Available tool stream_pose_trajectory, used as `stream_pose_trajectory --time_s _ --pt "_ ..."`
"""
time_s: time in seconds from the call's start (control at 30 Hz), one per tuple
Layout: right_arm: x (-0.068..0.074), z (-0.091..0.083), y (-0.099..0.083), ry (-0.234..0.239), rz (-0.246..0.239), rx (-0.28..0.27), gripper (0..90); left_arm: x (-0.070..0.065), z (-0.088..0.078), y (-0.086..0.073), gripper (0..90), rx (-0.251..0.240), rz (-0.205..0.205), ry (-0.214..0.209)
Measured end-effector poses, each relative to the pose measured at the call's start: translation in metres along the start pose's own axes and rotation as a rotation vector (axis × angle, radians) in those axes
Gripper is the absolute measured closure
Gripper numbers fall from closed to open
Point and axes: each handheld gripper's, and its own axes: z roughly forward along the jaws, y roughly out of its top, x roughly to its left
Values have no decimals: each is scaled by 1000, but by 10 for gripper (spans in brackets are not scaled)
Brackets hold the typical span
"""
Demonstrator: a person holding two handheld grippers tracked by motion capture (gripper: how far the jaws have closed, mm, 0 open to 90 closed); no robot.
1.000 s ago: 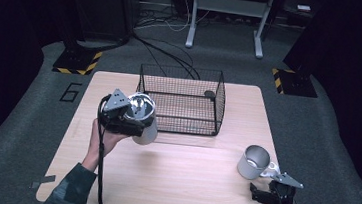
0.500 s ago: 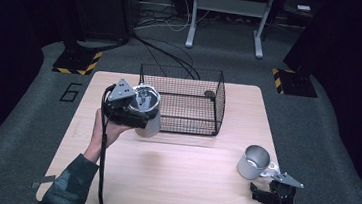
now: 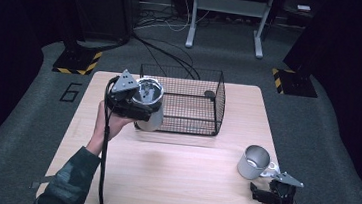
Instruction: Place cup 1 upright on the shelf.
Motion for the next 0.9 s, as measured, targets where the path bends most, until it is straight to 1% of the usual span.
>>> stream_pose_trajectory --time_s 0.03,0.1,0.17,0.33,0.37,0.63,0.67,0.73,0.9 --pt "0 0 0 2 0 0 2 1 1 2 38 -2 9 2" --pt "0 0 0 1 0 0 1 2 1 4 38 -1 3 3" --pt "0 0 0 0 5 -3 3 5 3 7 38 -2 8 8" --pt "0 0 0 -1 2 -2 3 9 7 12 38 -3 2 15" --pt "0 0 0 -1 1 -1 3 11 8 14 38 0 -7 10" --pt "0 0 0 -5 8 -3 3 17 14 22 38 -3 -1 23" --pt "0 0 0 -5 7 -3 3 17 15 23 38 -1 -13 21" --pt "0 0 0 -5 7 -3 3 19 17 24 38 0 -4 25" --pt "0 0 0 -4 8 -3 4 22 21 29 38 4 -2 37"
